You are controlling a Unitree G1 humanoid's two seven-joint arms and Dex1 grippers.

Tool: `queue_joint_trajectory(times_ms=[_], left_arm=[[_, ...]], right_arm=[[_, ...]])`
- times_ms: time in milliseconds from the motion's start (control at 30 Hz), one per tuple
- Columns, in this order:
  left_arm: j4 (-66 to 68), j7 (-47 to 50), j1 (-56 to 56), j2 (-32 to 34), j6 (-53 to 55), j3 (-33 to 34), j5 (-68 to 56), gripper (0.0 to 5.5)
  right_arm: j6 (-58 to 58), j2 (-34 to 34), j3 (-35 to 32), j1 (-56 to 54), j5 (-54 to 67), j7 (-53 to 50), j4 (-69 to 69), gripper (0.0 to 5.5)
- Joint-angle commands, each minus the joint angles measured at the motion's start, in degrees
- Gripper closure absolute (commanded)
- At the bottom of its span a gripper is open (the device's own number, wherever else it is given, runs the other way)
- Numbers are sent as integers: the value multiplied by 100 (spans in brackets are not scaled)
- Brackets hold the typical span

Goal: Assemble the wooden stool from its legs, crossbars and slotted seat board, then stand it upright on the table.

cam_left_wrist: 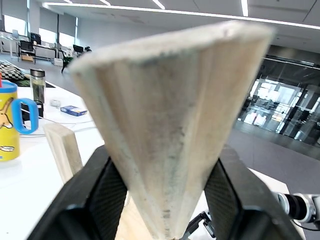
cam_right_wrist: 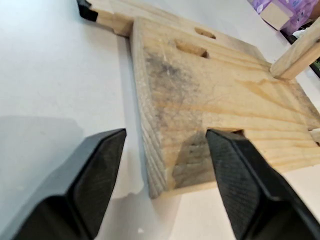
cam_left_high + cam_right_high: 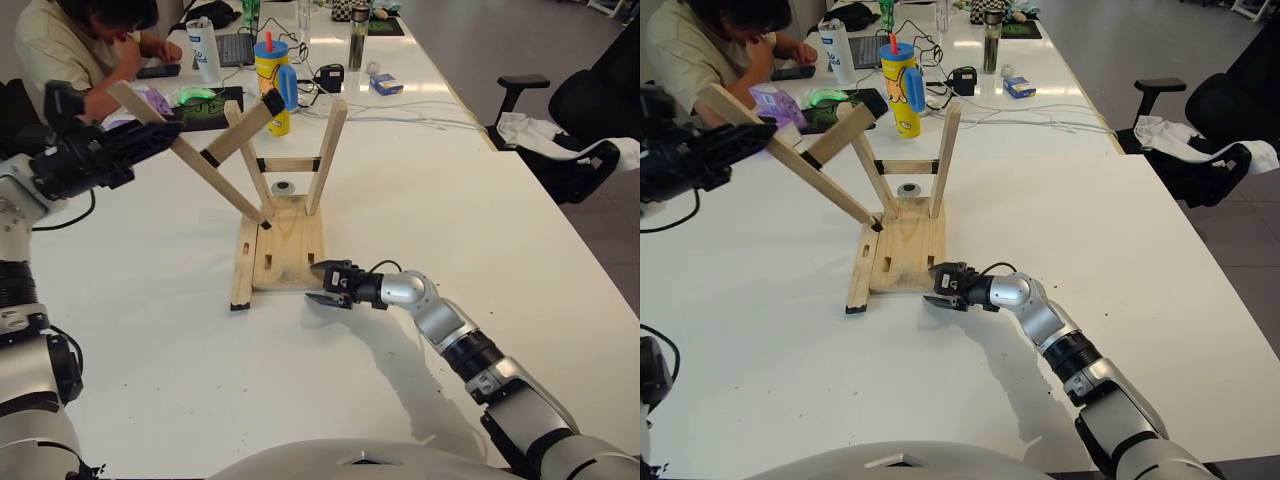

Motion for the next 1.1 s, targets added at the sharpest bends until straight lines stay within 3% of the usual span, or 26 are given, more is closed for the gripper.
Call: queue_joint_trajectory(times_ms=[33, 200, 467, 1100], left_arm=[[-81, -78, 64, -246, -322, -191, 268, 344], [-405, -80, 421, -395, -445, -255, 385, 344], [-477, -47, 478, -637, -861, -479, 732, 344], [538, -963, -458, -510, -1587, -1292, 1790, 344]], right_arm=[[-36, -238, -147, -141, -239, 28, 376, 250], [16, -422, -587, -261, 84, 341, 685, 250], [626, -351, -581, 5, 546, 1263, 274, 250], [1115, -218, -531, 121, 378, 965, 239, 250]])
